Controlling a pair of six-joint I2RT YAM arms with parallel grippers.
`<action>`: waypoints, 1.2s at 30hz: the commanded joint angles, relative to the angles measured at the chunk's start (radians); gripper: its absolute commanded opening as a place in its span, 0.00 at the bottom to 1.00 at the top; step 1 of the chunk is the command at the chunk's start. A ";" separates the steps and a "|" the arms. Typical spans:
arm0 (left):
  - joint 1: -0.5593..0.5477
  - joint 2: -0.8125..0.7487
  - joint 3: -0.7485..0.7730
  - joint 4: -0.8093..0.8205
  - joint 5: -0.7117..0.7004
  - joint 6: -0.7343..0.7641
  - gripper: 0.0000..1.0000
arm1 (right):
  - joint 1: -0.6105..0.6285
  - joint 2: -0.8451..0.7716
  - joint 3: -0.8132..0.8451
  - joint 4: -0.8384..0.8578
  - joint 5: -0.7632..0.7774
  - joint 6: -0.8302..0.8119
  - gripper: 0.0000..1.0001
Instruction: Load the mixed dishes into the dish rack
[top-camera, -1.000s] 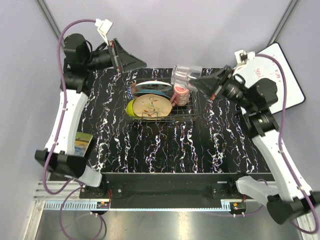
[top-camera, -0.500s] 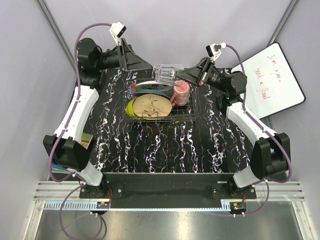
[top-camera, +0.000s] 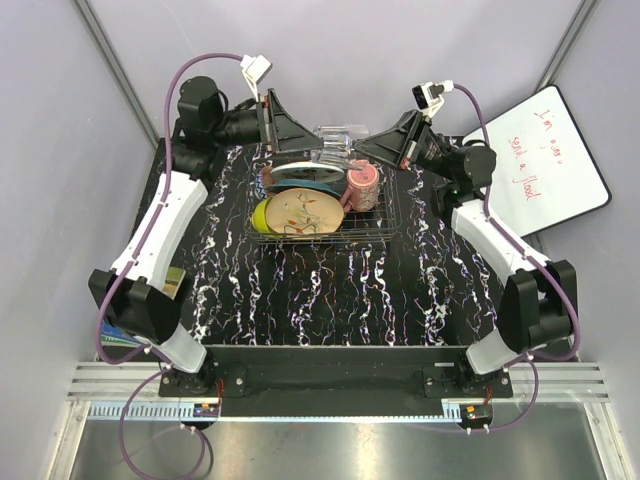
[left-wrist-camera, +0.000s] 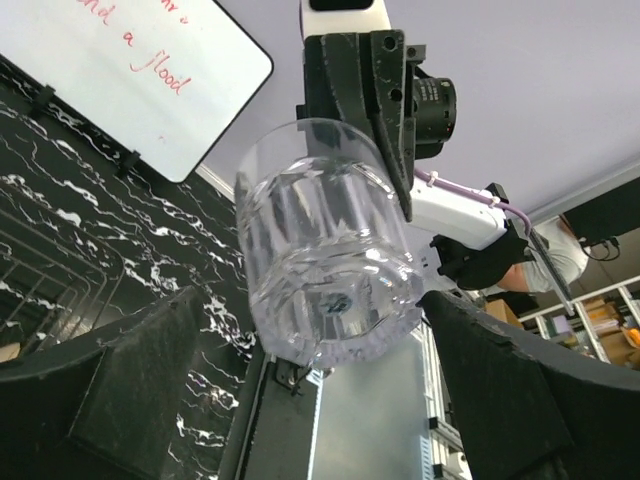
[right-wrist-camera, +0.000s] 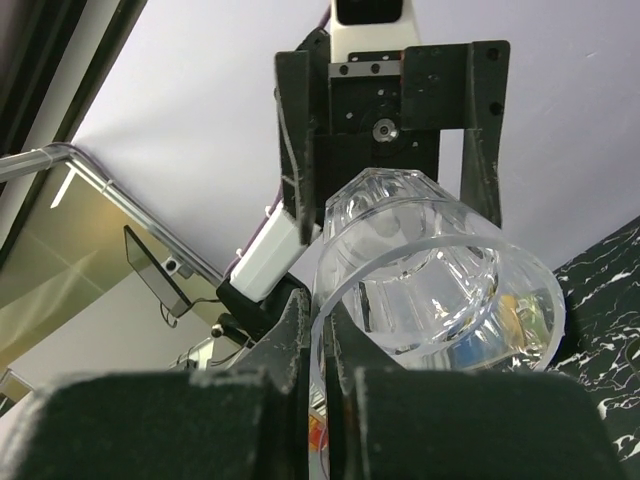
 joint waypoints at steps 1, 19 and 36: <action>-0.049 0.015 0.060 0.008 -0.035 0.041 0.99 | 0.011 0.023 0.070 0.089 0.022 0.028 0.00; -0.093 0.030 0.185 -0.282 -0.196 0.340 0.00 | 0.029 0.026 0.043 0.025 0.001 -0.042 0.02; -0.316 0.286 0.627 -1.018 -0.652 0.975 0.00 | -0.104 -0.857 -0.353 -1.207 0.884 -0.957 1.00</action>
